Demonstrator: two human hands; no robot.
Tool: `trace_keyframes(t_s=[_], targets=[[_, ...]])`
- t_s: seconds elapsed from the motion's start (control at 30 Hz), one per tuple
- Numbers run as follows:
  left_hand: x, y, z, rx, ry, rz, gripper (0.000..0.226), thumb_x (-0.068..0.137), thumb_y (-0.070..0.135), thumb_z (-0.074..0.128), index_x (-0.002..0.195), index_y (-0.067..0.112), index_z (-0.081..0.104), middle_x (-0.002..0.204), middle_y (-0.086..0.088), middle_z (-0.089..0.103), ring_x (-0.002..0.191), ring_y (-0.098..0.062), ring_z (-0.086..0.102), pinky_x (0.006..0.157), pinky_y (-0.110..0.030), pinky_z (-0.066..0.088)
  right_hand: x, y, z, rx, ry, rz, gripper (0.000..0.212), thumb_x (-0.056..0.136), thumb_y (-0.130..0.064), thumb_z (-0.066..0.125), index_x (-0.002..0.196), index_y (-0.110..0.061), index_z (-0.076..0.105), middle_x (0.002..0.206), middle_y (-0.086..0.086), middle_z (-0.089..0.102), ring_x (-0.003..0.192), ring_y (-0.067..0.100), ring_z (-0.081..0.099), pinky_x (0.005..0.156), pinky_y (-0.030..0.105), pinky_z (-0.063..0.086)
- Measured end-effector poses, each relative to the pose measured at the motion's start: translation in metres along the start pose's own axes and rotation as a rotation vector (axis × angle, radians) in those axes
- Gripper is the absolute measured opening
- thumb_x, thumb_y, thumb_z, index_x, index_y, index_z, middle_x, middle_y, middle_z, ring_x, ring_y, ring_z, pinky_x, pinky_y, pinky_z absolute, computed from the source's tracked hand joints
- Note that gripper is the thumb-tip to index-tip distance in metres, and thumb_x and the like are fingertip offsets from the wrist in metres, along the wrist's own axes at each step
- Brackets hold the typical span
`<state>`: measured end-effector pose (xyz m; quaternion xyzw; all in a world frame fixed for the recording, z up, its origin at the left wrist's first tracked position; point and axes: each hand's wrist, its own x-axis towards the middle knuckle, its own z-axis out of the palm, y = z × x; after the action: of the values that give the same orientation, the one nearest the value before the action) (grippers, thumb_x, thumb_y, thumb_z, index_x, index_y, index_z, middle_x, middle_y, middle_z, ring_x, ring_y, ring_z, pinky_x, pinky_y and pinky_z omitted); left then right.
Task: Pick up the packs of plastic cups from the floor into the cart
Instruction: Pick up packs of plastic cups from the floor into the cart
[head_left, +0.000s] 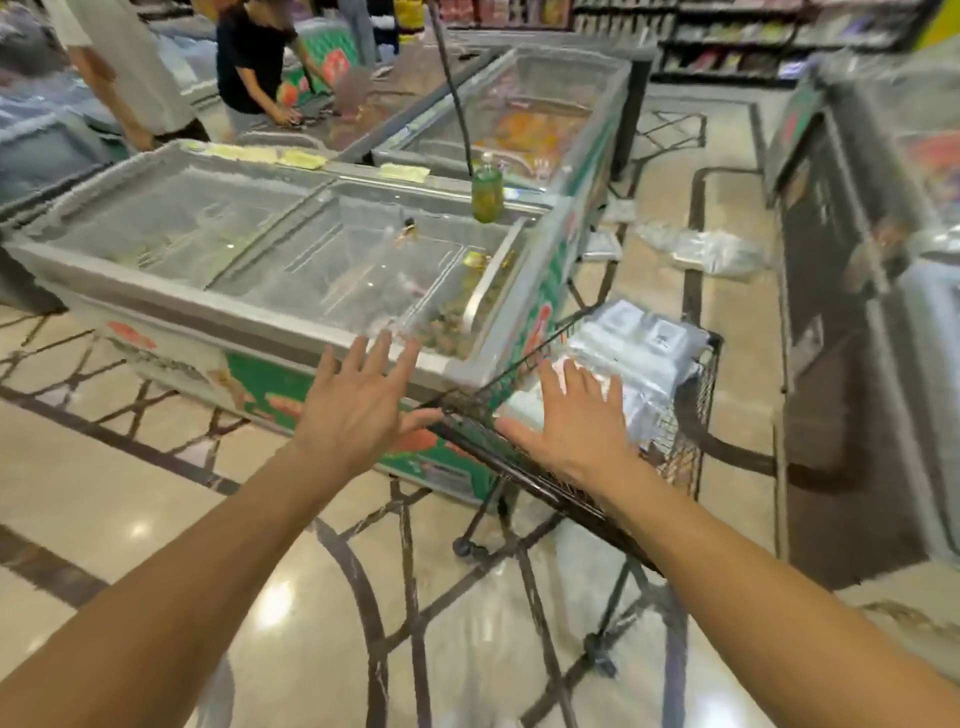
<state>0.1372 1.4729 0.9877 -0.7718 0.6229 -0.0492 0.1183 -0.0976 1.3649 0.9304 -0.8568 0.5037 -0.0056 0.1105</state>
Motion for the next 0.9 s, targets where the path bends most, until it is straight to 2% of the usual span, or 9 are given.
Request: trace_keyframes(t_s=[0.13,0.23,0.3,0.37,0.53,0.6,0.67,0.8,0.9], targets=[[0.048,0.023,0.031,0.043,-0.045,0.196,0.112,0.081,0.089,0.003,0.172,0.025,-0.007,0.18,-0.013,0.009,0.165,-0.036,0.012,0.132,-0.059,0.014,-0.01,0.039,0.031,-0.012,-0.062,0.178,0.118,0.085,-0.1,0.024,0.173,-0.023,0.005,0.179,0.014,0.011,0.166,0.033,0.009,0.13,0.066,0.002],[0.081,0.035,0.064,0.071,-0.075,0.327,0.112,0.083,0.09,0.001,0.173,0.022,-0.003,0.179,-0.015,0.012,0.165,-0.037,0.015,0.132,-0.058,0.013,-0.021,0.057,0.057,-0.017,-0.088,0.302,0.125,0.079,-0.104,0.019,0.173,-0.023,0.007,0.179,0.015,0.012,0.166,0.033,0.012,0.13,0.066,0.005],[0.101,0.041,0.092,0.088,-0.087,0.402,0.109,0.092,0.092,0.003,0.173,0.02,0.008,0.176,-0.018,0.023,0.161,-0.04,0.025,0.13,-0.061,0.02,-0.03,0.062,0.078,-0.028,-0.115,0.371,0.133,0.071,-0.109,0.009,0.172,-0.022,0.008,0.178,0.016,0.015,0.165,0.034,0.015,0.13,0.066,0.008],[0.121,0.048,0.12,0.093,-0.087,0.47,0.113,0.09,0.092,-0.005,0.172,0.018,0.02,0.171,-0.02,0.035,0.156,-0.042,0.035,0.125,-0.063,0.03,-0.036,0.061,0.099,-0.017,-0.145,0.436,0.135,0.069,-0.11,0.006,0.172,-0.023,0.007,0.179,0.016,0.013,0.165,0.034,0.012,0.13,0.066,0.006],[0.152,0.07,0.173,0.116,-0.158,0.633,0.122,0.081,0.097,-0.006,0.173,0.018,0.008,0.177,-0.016,0.02,0.163,-0.037,0.022,0.13,-0.058,0.021,-0.033,0.063,0.142,0.041,-0.251,0.546,0.14,0.064,-0.113,0.006,0.173,-0.025,0.005,0.18,0.013,0.01,0.166,0.035,0.007,0.13,0.066,-0.001],[0.163,0.074,0.189,0.137,-0.184,0.686,0.127,0.079,0.1,-0.005,0.173,0.015,0.008,0.177,-0.016,0.021,0.163,-0.036,0.02,0.131,-0.057,0.02,-0.03,0.066,0.153,0.068,-0.278,0.577,0.144,0.061,-0.115,0.005,0.173,-0.025,0.006,0.18,0.011,0.009,0.166,0.033,0.007,0.131,0.066,0.0],[0.174,0.077,0.204,0.113,-0.201,0.721,0.13,0.078,0.104,-0.002,0.171,0.015,0.015,0.173,-0.015,0.029,0.161,-0.034,0.025,0.131,-0.054,0.021,-0.028,0.069,0.159,0.078,-0.293,0.592,0.146,0.059,-0.116,0.003,0.173,-0.026,0.009,0.18,0.01,0.012,0.166,0.032,0.009,0.132,0.064,0.003],[0.185,0.084,0.214,0.052,-0.195,0.747,0.137,0.07,0.107,-0.008,0.161,0.017,0.04,0.153,-0.014,0.051,0.141,-0.036,0.049,0.122,-0.051,0.037,-0.022,0.073,0.154,0.074,-0.318,0.617,0.132,0.07,-0.111,0.02,0.17,-0.027,0.025,0.178,0.009,0.021,0.164,0.033,0.017,0.131,0.058,0.011],[0.19,0.092,0.213,-0.002,-0.214,0.739,0.131,0.073,0.107,0.002,0.158,0.017,0.043,0.147,-0.013,0.052,0.135,-0.035,0.052,0.116,-0.049,0.041,-0.016,0.08,0.146,0.069,-0.318,0.629,0.124,0.072,-0.108,0.03,0.166,-0.027,0.034,0.174,0.007,0.028,0.161,0.034,0.024,0.13,0.057,0.02]])
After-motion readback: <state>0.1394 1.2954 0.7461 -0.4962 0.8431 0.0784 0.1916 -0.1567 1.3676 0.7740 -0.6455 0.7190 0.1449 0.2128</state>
